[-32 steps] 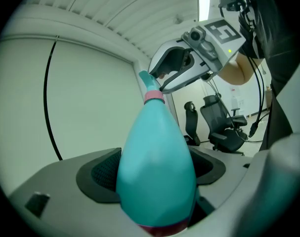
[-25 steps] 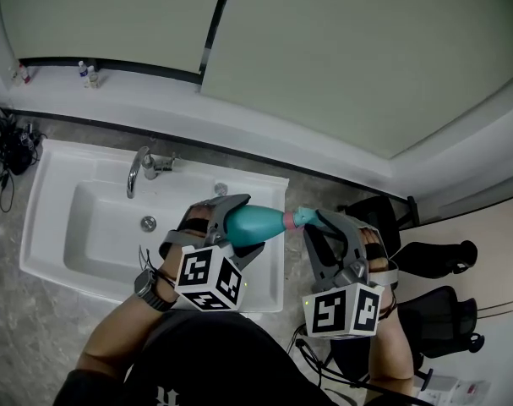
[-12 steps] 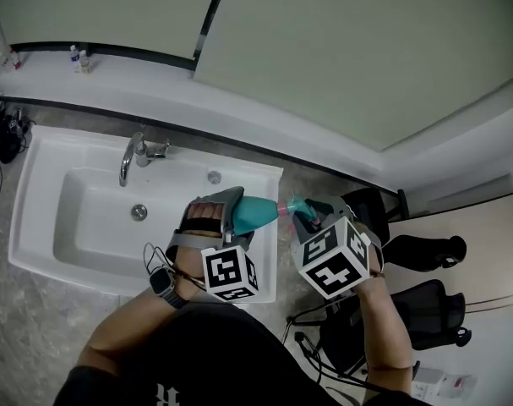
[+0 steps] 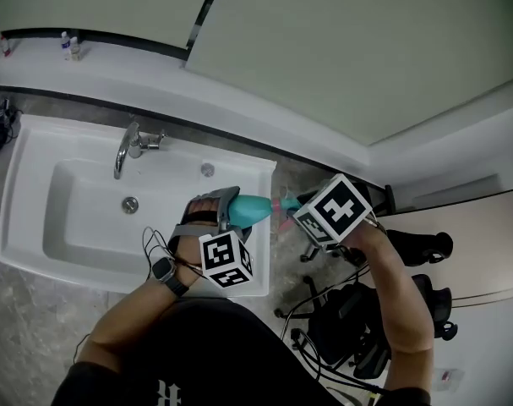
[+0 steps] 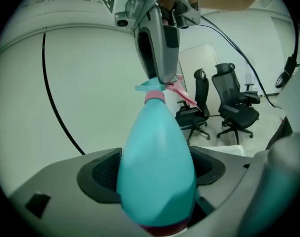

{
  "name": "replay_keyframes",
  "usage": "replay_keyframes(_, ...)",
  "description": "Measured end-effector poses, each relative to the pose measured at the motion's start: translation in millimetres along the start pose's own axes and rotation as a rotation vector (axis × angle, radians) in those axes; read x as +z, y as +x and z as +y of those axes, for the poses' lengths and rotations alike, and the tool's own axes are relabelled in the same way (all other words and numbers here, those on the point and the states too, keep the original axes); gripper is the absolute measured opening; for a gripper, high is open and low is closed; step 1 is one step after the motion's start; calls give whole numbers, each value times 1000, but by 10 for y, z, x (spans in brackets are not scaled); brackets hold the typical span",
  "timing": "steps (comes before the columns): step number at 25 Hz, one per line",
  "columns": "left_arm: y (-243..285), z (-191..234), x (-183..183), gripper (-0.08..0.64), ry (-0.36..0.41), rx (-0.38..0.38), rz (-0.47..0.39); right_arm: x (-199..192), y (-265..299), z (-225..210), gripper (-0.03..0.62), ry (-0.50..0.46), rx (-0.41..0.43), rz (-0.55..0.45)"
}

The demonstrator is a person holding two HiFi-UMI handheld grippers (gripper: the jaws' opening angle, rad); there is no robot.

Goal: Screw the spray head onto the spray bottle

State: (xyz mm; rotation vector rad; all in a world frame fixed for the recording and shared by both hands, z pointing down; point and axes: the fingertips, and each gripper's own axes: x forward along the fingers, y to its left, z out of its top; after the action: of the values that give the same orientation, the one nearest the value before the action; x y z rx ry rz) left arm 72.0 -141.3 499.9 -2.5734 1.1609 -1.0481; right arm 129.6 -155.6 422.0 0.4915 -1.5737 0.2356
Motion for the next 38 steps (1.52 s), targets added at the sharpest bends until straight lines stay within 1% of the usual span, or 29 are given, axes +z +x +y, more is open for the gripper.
replay_keyframes(5,1,8,-22,402,-114,-87,-50,56,-105,110,121,93,155,-25)
replay_keyframes(8,-36,18,9,402,-160,-135,-85,94,-155,128,121,138,211,-46)
replay_keyframes(10,-67,0,42,402,-157,-150,-108,111,-187,142,121,186,268,-63)
replay_keyframes(12,-104,-24,89,402,-107,-139,-127,106,-227,184,121,211,323,-65)
replay_keyframes(14,-137,-55,151,402,-26,-115,-136,67,-250,236,121,189,352,-39)
replay_keyframes(16,-159,-92,208,402,36,-101,-147,-2,-254,279,120,131,358,9)
replay_keyframes(17,-169,-109,228,402,55,-99,-154,-37,-255,290,108,101,357,32)
replay_keyframes(18,-178,-124,240,402,66,-101,-160,-65,-257,295,74,77,358,49)
replay_keyframes(19,-184,-136,248,402,67,-106,-164,-80,-261,297,72,60,364,60)
replay_keyframes(20,-187,-148,252,402,57,-118,-166,-84,-267,297,71,47,371,65)
replay_keyframes(22,-187,-174,254,402,11,-153,-173,-68,-284,294,71,15,378,57)
replay_keyframes(26,-228,-173,265,402,-81,-206,-203,-23,-314,316,71,-73,354,-10)
replay_keyframes(29,-263,-173,304,402,-112,-232,-223,4,-320,340,72,-88,338,-70)
replay_keyframes(32,-280,-190,340,402,-130,-253,-241,11,-354,349,72,-117,306,-95)
replay_keyframes(33,-294,-190,350,402,-136,-260,-250,14,-375,356,83,-136,297,-102)
replay_keyframes(35,-336,-185,381,402,-151,-277,-270,28,-443,381,145,-172,299,-139)
replay_keyframes(37,-390,-184,426,402,-160,-302,-292,74,-561,424,187,-184,330,-238)
replay_keyframes(38,-417,-185,452,402,-163,-318,-304,107,-628,444,195,-181,351,-303)
